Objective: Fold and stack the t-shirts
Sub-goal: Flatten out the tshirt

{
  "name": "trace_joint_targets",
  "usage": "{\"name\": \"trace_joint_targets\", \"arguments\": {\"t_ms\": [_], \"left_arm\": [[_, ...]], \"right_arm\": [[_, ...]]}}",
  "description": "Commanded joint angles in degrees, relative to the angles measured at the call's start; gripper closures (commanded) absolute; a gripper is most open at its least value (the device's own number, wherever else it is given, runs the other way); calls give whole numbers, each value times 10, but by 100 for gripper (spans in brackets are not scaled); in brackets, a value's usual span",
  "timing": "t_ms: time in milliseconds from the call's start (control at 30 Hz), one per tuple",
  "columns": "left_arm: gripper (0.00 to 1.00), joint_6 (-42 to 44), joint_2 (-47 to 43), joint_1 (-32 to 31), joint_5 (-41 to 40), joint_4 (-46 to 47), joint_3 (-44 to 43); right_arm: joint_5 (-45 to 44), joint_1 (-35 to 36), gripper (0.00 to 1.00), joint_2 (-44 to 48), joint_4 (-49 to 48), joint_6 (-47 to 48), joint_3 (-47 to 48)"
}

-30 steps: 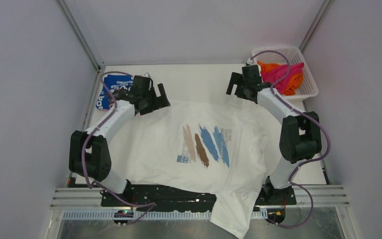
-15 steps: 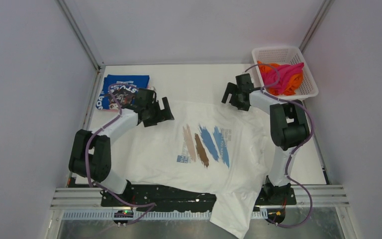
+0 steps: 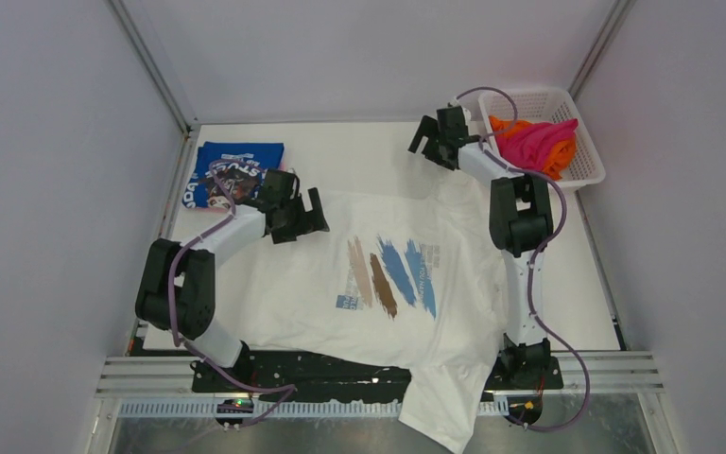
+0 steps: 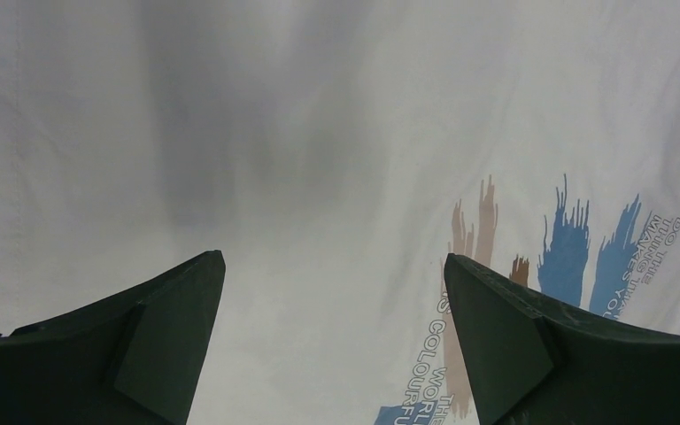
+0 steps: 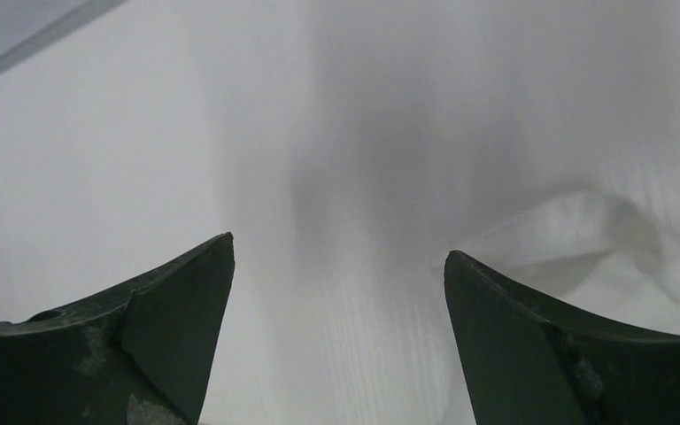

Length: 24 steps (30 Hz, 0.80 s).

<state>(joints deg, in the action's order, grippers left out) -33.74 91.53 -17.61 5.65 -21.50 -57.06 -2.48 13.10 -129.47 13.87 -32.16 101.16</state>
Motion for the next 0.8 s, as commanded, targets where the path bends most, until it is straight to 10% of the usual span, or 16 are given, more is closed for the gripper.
{"name": "trace_joint_targets", "arguments": {"t_ms": [0,167,433,767], "left_arm": [[0,15,-19,2,-11,1,-18],[0,11,-47,2,-4,11,-1],[0,8,-70,2,25,29,22],[0,13,-76,2,22,27,30]], "right_arm": [[7,1,5,-29,-5,10,128],[14,0,5,28,1,73,108],[-22,-1,4,220,-8,74,-172],[4,-2,5,167,-6,50,-193]]}}
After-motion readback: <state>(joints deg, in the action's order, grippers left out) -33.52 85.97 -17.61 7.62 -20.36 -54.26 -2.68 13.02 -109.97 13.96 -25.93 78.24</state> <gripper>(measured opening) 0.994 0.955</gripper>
